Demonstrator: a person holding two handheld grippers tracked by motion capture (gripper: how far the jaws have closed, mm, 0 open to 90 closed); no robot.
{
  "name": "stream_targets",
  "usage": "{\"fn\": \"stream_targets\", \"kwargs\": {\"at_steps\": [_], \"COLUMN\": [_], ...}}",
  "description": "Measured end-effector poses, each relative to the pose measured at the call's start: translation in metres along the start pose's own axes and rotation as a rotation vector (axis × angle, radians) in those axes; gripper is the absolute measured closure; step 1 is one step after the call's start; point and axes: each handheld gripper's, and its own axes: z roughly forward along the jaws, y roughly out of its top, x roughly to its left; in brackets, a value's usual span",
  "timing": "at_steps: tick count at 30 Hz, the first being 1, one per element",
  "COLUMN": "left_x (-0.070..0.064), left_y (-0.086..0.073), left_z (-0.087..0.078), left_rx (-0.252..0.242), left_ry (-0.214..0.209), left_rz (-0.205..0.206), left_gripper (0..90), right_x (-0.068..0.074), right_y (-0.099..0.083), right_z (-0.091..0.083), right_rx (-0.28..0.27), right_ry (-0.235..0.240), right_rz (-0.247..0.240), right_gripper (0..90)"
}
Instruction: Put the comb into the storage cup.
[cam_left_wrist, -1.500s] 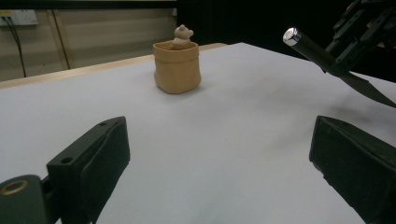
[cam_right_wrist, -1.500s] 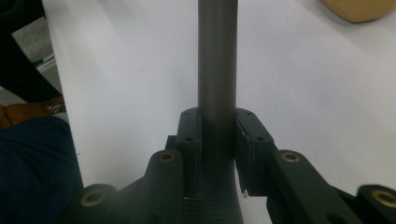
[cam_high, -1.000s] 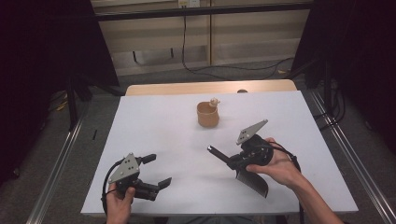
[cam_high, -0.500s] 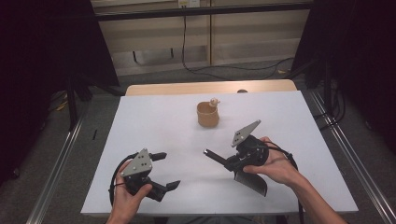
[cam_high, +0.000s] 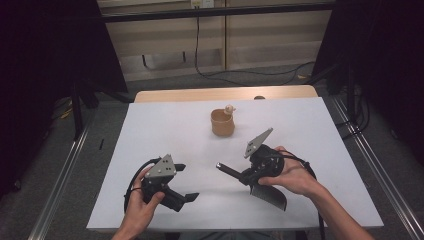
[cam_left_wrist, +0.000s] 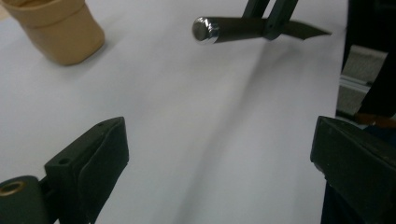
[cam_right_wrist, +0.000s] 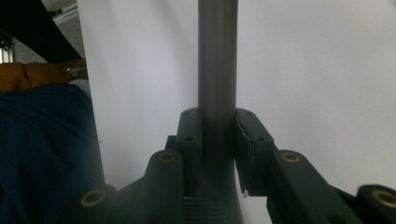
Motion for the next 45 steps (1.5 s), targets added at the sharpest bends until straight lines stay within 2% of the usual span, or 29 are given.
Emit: {"fn": "stream_targets", "kwargs": {"at_steps": [1,3,5,6,9,10,13,15,18,21,23,25,28,33,37,38,41,45], "left_x": [0.001,0.001,0.001,0.002,0.003,0.004,0.005,0.006,0.007,0.003,0.003,0.002,0.0,-0.003,-0.003,-0.002,-0.002,-0.005], "left_y": [0.0,0.001,0.002,0.002,0.004,0.006,0.008,0.008,0.009,0.011,0.014,0.016,0.018,0.019,0.019,0.02,0.019,0.018], "left_z": [-0.001,-0.003,-0.002,-0.002,0.006,0.007,0.012,0.013,0.014,0.017,0.019,0.02,0.02,0.021,0.026,0.027,0.031,0.034], "left_rx": [0.008,0.034,0.043,0.052,0.083,0.099,0.098,0.107,0.116,0.139,0.166,0.171,0.187,0.191,0.208,0.215,0.212,0.228], "left_ry": [-0.013,-0.011,-0.051,-0.057,-0.112,-0.116,-0.089,-0.081,-0.119,-0.123,-0.169,-0.199,-0.185,-0.191,-0.202,-0.208,-0.193,-0.204], "left_rz": [-0.004,0.01,0.026,0.03,0.004,0.021,0.044,0.047,0.039,0.054,0.037,0.052,0.081,0.121,0.138,0.142,0.148,0.171], "left_gripper": [4.5,4.5,4.2,3.7,4.0,4.3,4.4,4.4,4.1,4.2,4.4,4.8,4.7,4.7,5.1,4.9,4.9,5.4], "right_x": [0.0,0.001,0.001,0.001,0.002,0.002,0.003,0.007,0.009,0.008,0.008,0.009,0.013,0.012,0.012,0.013,0.011,0.01], "right_y": [0.0,0.002,0.004,0.005,0.008,0.009,0.011,0.011,0.013,0.015,0.017,0.018,0.02,0.022,0.027,0.028,0.03,0.03], "right_z": [0.0,0.002,0.003,0.003,0.005,0.006,0.01,0.013,0.018,0.018,0.017,0.017,0.02,0.028,0.028,0.029,0.031,0.036], "right_rx": [0.003,0.019,0.027,0.031,0.043,0.052,0.067,0.078,0.095,0.1,0.106,0.118,0.149,0.182,0.207,0.215,0.24,0.266], "right_ry": [0.006,0.011,0.014,0.017,0.025,0.025,0.038,0.058,0.062,0.061,0.06,0.056,0.062,0.069,0.06,0.052,0.046,0.066], "right_rz": [0.0,-0.004,-0.014,-0.013,-0.025,-0.027,-0.033,-0.056,-0.069,-0.061,-0.069,-0.087,-0.099,-0.098,-0.106,-0.088,-0.086,-0.089], "right_gripper": [72.9,72.9,72.8,72.9,72.9,72.8,72.8,72.9,72.9,72.9,72.9,72.9,72.9,72.9,72.9,72.9,72.9,72.9]}}
